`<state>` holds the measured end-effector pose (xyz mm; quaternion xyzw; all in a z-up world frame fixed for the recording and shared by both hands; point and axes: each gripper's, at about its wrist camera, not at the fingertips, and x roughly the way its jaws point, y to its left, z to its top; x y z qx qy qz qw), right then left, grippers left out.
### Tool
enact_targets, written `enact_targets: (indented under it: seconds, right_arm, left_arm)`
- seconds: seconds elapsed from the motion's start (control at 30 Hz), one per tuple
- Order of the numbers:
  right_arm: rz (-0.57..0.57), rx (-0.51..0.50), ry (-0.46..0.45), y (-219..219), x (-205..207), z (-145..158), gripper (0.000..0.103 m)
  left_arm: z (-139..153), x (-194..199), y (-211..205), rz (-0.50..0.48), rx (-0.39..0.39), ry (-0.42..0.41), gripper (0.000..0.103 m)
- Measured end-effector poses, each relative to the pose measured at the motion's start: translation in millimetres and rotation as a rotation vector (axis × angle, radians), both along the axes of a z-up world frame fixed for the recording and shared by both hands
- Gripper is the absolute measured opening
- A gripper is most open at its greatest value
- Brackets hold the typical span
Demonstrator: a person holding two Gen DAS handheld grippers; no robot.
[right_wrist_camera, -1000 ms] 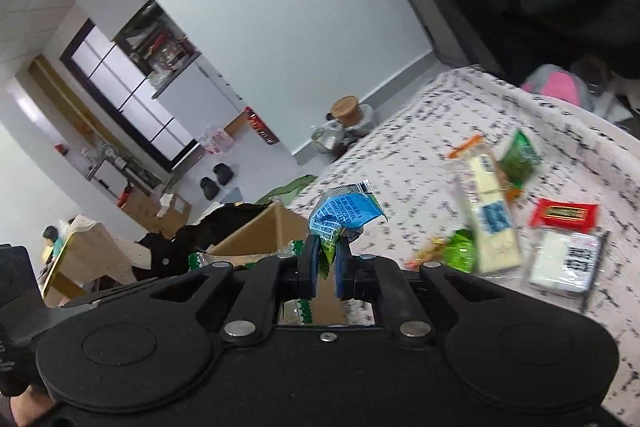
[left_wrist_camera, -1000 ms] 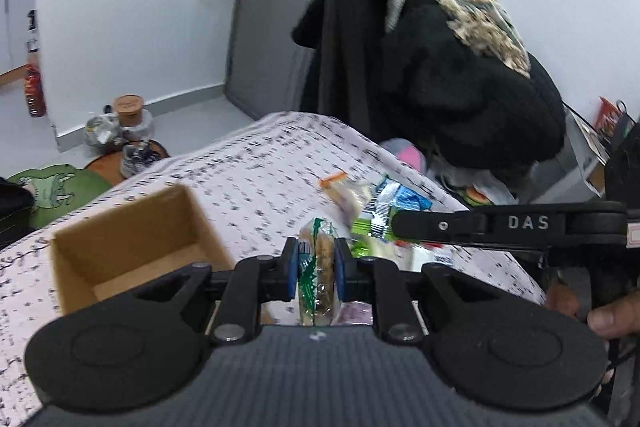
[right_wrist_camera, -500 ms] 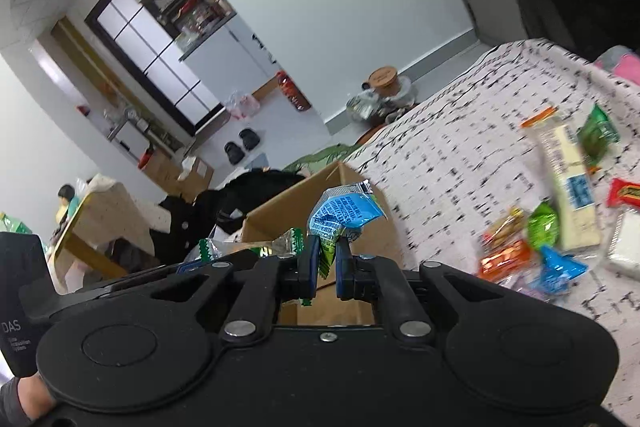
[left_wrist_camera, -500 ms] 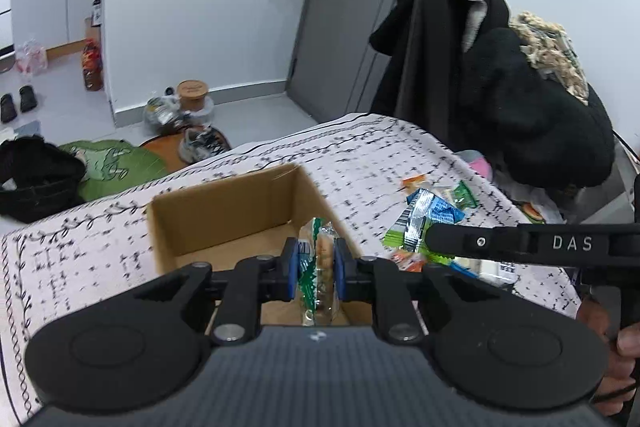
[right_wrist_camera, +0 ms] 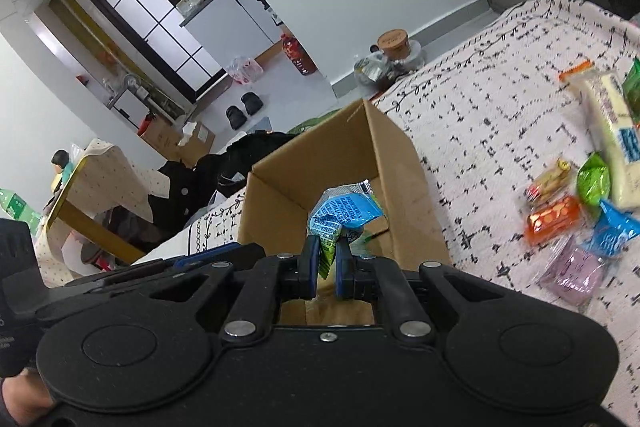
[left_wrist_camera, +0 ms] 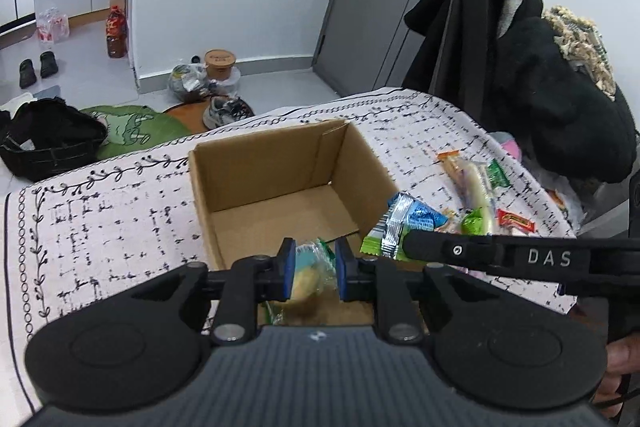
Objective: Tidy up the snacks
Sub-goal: 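Carry both held packets over the cardboard box and open both tools, then withdraw both tools from the box back toward the snack pile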
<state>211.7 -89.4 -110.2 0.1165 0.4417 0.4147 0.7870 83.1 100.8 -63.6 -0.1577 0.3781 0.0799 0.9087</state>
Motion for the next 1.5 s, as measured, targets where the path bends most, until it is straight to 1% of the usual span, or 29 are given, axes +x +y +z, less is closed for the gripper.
enact_targets:
  seconds: [0.1,0.13,0.23,0.3,0.33,0.37,0.4,0.47,0.5,0.53,0.67,0.73,0.77,0.8,0.83,0.87,0.93,1.03,1.13,1.27,1.37,1.43,1.5]
  right_arm:
    - [0.016,-0.001,0.006,3,-3,-1,0.010]
    - [0.025,-0.004,0.007,4,-4,-1,0.014]
    - [0.036,-0.015,0.015,2,-4,0,0.016]
    - [0.032,-0.016,0.017,-3,-3,2,0.019]
    - [0.024,-0.019,0.016,-6,-2,4,0.022]
    - [0.015,-0.024,0.011,-9,-1,5,0.024]
    - [0.005,-0.029,0.004,-12,0,7,0.029]
    - [-0.010,-0.035,-0.011,-21,0,10,0.038]
    - [-0.021,-0.044,-0.018,-26,1,12,0.049]
    - [-0.039,-0.054,-0.029,-31,1,14,0.057]
    - [-0.067,-0.090,-0.059,-48,4,17,0.065]
    - [-0.085,-0.106,-0.067,-57,6,19,0.073]
    - [-0.095,-0.114,-0.075,-63,7,21,0.075]
    - [-0.102,-0.120,-0.082,-66,8,21,0.079]
    - [-0.111,-0.127,-0.090,-71,9,23,0.084]
    - [-0.123,-0.133,-0.098,-76,9,24,0.085]
    - [-0.140,-0.145,-0.110,-83,10,26,0.095]
    - [-0.162,-0.141,-0.120,-95,12,28,0.101]
    - [-0.179,-0.138,-0.122,-107,14,30,0.103]
    - [-0.199,-0.154,-0.134,-123,16,33,0.103]
    - [-0.218,-0.157,-0.140,-135,17,36,0.103]
    - [-0.231,-0.164,-0.148,-143,18,38,0.103]
    - [-0.242,-0.168,-0.154,-150,19,39,0.103]
  left_arm:
    - [1,-1,1,0.011,0.007,0.014,0.022]
    - [2,0,1,0.012,0.014,0.016,0.023]
    - [3,-1,1,0.020,0.026,0.022,0.033]
    - [4,-2,0,0.021,0.027,0.022,0.047]
    - [4,-1,-1,0.021,0.028,0.026,0.050]
    - [4,-1,-2,0.020,0.028,0.032,0.056]
    - [4,0,-4,0.021,0.028,0.038,0.060]
    - [4,0,-7,0.032,0.023,0.044,0.065]
    - [4,1,-9,0.036,0.020,0.043,0.067]
    - [4,2,-10,0.040,0.020,0.043,0.068]
    - [7,5,-18,0.036,0.030,0.036,0.070]
    - [9,6,-23,0.020,0.022,0.026,0.070]
    - [10,7,-26,0.012,0.022,0.020,0.070]
    - [12,8,-29,0.005,0.025,0.014,0.070]
    - [13,9,-33,-0.001,0.032,0.007,0.070]
    - [15,10,-38,-0.006,0.044,-0.001,0.070]
    - [18,13,-46,-0.007,0.074,-0.008,0.070]
    - [22,16,-57,-0.025,0.083,-0.019,0.070]
    - [24,18,-63,-0.034,0.066,-0.036,0.070]
    - [27,25,-67,-0.019,0.002,-0.039,0.071]
    - [29,31,-71,-0.010,-0.024,-0.037,0.071]
    - [31,34,-75,-0.017,-0.018,-0.039,0.072]
    - [33,37,-81,-0.026,0.000,-0.047,0.075]
